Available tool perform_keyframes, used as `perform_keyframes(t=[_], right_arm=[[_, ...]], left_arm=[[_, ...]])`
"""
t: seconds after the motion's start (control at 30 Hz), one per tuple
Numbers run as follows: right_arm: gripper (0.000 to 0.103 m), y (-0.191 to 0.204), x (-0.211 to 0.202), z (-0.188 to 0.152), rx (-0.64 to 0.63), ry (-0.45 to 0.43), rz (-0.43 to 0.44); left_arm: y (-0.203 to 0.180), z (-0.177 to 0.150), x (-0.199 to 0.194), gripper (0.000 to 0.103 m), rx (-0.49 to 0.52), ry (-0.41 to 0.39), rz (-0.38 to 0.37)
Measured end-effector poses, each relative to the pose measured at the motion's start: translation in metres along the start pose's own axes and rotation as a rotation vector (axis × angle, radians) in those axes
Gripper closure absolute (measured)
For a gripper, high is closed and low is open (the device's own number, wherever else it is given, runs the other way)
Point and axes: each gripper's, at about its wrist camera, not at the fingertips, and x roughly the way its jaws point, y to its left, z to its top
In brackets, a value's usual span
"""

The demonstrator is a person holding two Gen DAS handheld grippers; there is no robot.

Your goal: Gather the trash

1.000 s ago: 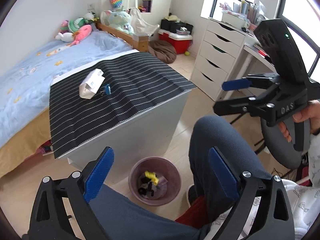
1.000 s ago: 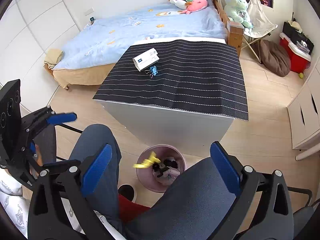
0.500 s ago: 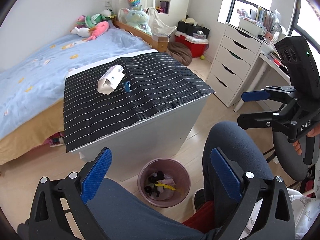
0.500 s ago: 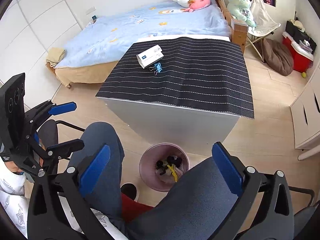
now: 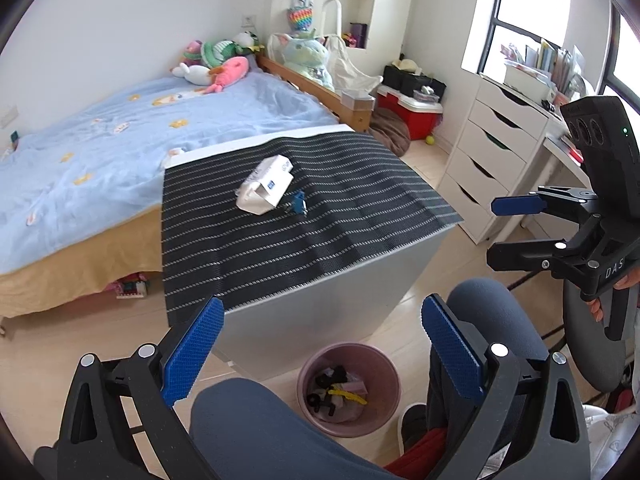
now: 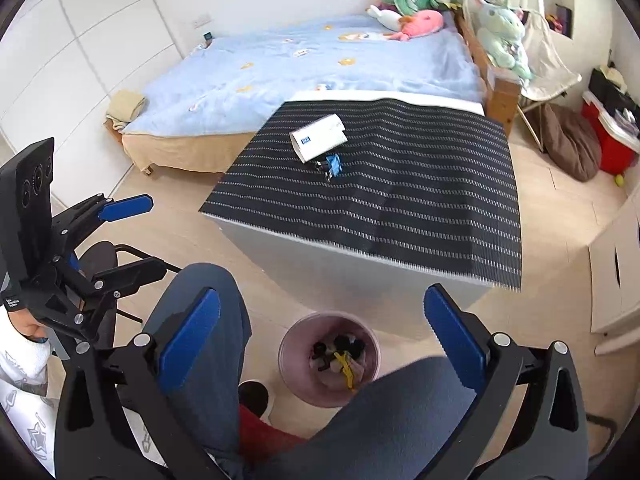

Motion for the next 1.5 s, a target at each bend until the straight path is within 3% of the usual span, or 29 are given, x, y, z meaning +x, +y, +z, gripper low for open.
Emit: perform_keyframes(t=[0.23, 0.47, 0.93, 1.07, 1.43, 1.5], right_arm=[[0.003, 0.013, 0.022, 0.050, -0.179, -0.005, -0.003], [0.003, 0.015, 0.068, 0.093, -0.278, 0.063, 0.005], [0.003, 0.009, 0.163, 0.127, -0.392, 0.221, 0.002], [0.029, 0.010, 0.189, 0.124, -0.419, 0.312, 0.017], [0.063, 0.010, 0.211, 0.122, -0.424, 0.342, -0.008], [0.076, 0.012, 0.213, 0.122, -0.426, 0.349, -0.015]], left_arm=[[0.013, 0.007, -0.004, 0.008, -0.029, -0.032, 0.015], [0.019, 0.007, -0.003, 0.008, -0.042, -0.036, 0.010], [0.031, 0.004, 0.001, 0.008, -0.082, -0.029, 0.017], [0.034, 0.001, 0.001, 0.008, -0.091, -0.027, 0.017], [0.043, -0.005, 0.002, 0.008, -0.116, -0.018, 0.022], [0.043, -0.006, 0.002, 0.008, -0.119, -0.017, 0.021]])
